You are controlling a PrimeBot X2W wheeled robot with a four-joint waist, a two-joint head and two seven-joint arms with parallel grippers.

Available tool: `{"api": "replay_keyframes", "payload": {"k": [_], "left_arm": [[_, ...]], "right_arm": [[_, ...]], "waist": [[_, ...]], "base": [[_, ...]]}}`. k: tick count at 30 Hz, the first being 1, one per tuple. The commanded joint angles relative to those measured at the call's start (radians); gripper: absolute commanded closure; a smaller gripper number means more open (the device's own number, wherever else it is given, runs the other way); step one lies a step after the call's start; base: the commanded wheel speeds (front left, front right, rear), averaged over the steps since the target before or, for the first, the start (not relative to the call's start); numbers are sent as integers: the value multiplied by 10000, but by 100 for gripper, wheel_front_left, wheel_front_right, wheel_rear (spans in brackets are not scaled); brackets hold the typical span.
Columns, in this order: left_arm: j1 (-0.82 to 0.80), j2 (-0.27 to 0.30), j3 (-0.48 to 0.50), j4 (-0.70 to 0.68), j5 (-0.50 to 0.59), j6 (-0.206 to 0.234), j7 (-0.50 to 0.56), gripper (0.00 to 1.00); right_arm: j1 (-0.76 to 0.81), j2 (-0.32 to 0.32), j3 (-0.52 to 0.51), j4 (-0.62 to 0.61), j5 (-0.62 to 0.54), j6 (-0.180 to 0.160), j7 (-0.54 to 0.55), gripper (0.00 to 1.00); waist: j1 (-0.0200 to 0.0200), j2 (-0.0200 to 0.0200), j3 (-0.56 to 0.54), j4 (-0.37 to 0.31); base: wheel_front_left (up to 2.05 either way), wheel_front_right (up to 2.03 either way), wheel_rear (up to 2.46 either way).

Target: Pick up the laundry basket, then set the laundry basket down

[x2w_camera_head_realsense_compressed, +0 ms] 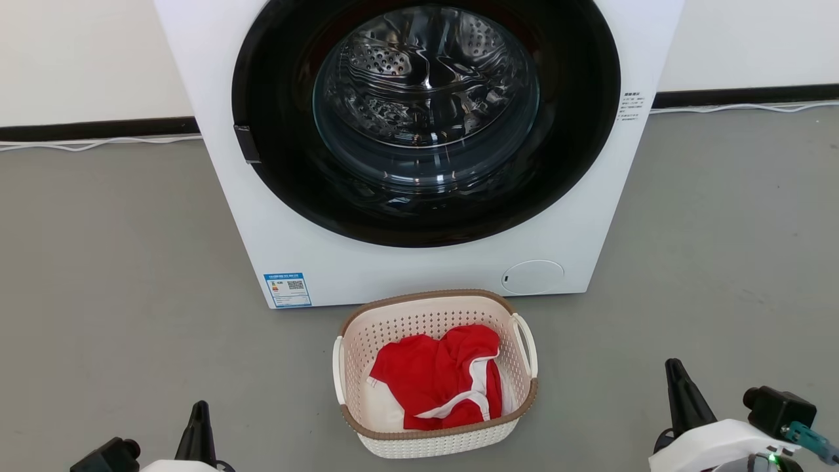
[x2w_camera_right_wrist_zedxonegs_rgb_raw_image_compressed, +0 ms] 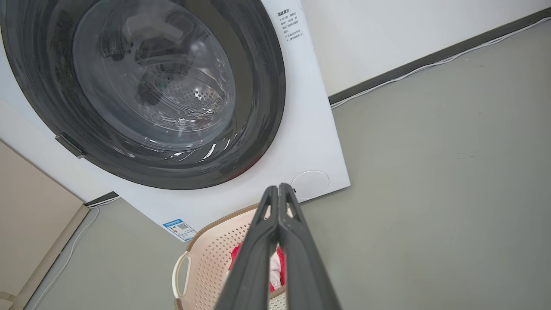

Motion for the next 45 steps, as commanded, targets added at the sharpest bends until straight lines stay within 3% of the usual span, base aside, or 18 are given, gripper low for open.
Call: {"api": "replay_keyframes", "payload": {"k": [1, 45], "left_arm": [[-470, 123, 46, -316, -305, -106, 60, 100], [-760, 198, -122, -1020, -5217, -333, 1356, 100]], "right_arm": [[-334, -61, 8, -366, 355, 21, 101, 100], [-339, 123, -287, -1318, 5824, 46, 1371, 100]], "waist": [[-2, -1, 3, 4], [-2, -1, 110, 121]], "base": [[0, 0, 0], [0, 0, 0]]}}
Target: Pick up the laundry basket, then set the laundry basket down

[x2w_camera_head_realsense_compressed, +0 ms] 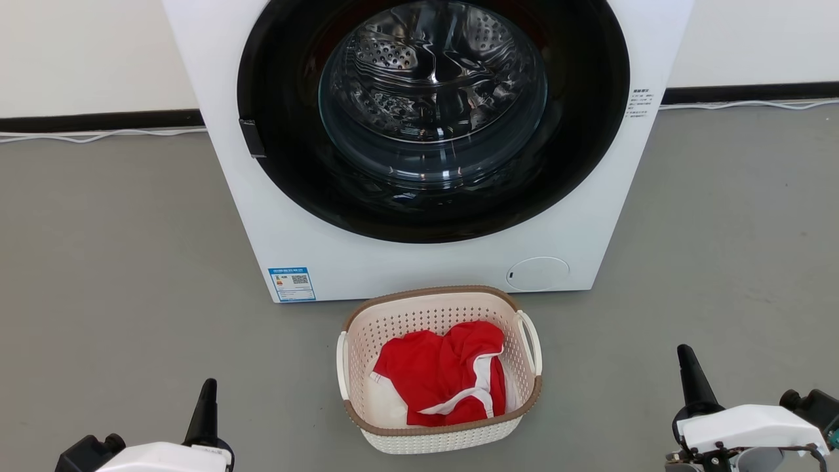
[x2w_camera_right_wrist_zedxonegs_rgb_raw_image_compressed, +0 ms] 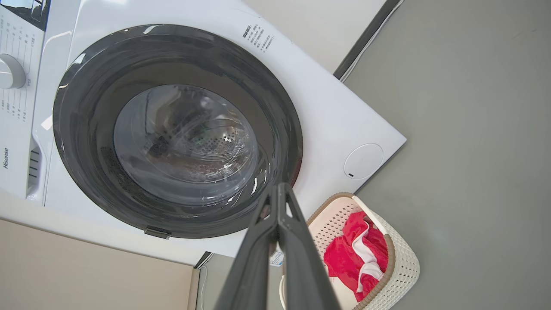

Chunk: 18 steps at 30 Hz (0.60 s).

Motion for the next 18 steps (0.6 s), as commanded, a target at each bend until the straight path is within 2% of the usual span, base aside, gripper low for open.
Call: {"api": "replay_keyframes", "payload": {"k": [1, 18], "left_arm": [[-590, 121, 124, -332, -243, -93, 53, 100], [-702, 149, 58, -604, -2144, -181, 554, 100]], "right_arm": [[-338, -53, 101, -367, 299, 46, 83, 100], [-340, 19, -12, -735, 2415, 56, 573, 100]], "waist": [[0, -1, 2, 3], [0, -1, 43, 48]], "base": [[0, 0, 0], [0, 0, 0]]}}
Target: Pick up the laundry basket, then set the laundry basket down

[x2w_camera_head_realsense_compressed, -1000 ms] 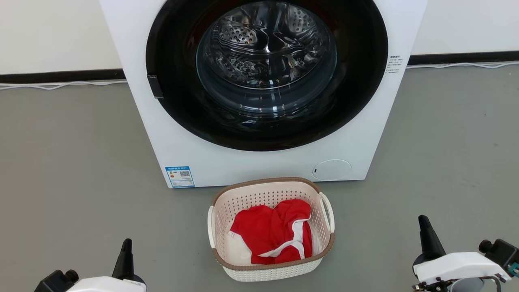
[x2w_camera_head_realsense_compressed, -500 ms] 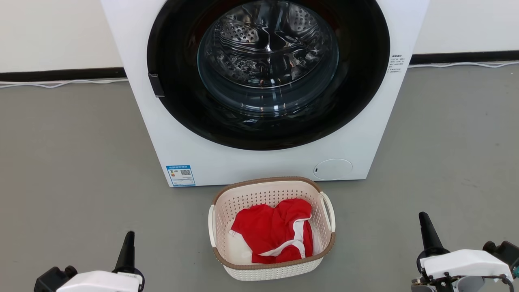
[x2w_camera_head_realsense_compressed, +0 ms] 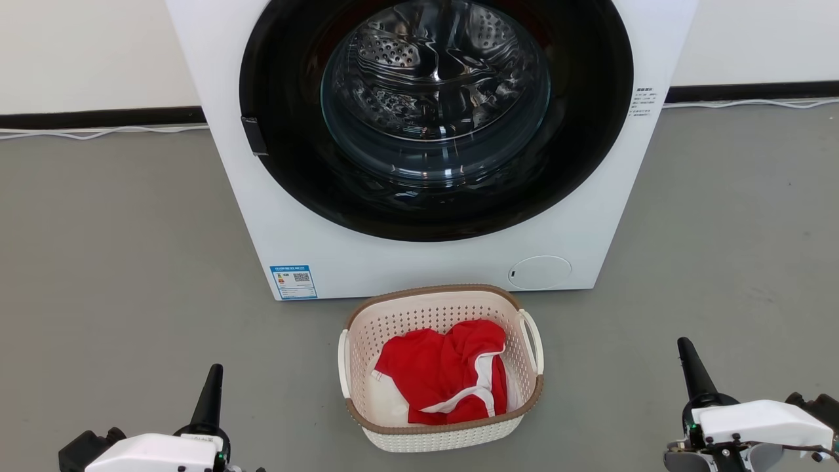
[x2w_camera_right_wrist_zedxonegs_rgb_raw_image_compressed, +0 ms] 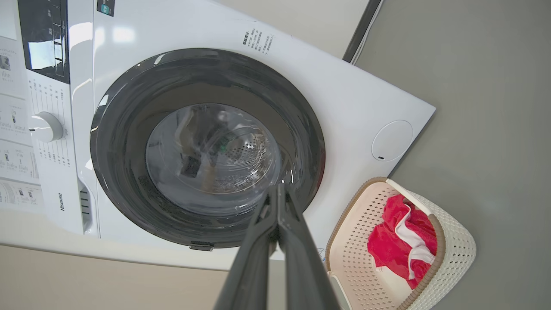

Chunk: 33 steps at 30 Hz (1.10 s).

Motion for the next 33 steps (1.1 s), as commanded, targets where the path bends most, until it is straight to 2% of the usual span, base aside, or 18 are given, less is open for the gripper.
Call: {"api": "replay_keyframes", "payload": {"k": [1, 33], "left_arm": [[-573, 128, 169, -352, -382, -99, 92, 100], [-765, 177, 57, -817, -3630, -249, 948, 100]], "right_arm": [[-340, -61, 99, -393, 466, 57, 159, 100], [-344, 61, -95, -1022, 4083, 73, 997, 100]], "waist": [[0, 0, 5, 6], [0, 0, 76, 83]], "base": [[0, 0, 0], [0, 0, 0]]}}
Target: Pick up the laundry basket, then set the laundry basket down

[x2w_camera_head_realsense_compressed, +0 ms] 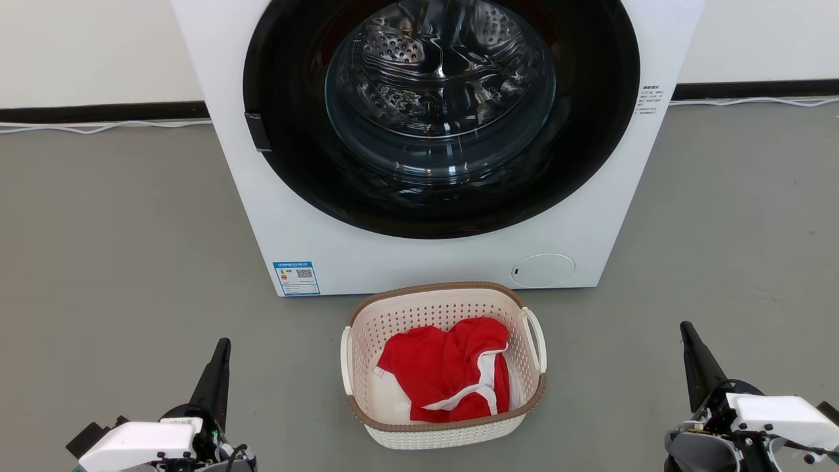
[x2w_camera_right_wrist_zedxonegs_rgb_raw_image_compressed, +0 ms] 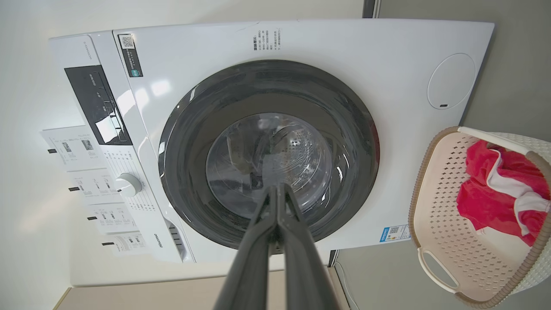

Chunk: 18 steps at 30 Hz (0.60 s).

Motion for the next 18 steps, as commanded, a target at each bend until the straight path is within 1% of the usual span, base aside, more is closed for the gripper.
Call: {"api": "replay_keyframes", "payload": {"k": [1, 18], "left_arm": [[-562, 139, 241, -307, -77, -144, 66, 100], [-562, 139, 240, -308, -78, -144, 65, 100]], "right_arm": [[-344, -35, 178, -320, 72, 73, 77, 100], [-344, -35, 178, -320, 73, 73, 76, 100]], "waist": [[0, 0, 0, 0], [0, 0, 0, 0]], "base": [[0, 0, 0], [0, 0, 0]]}}
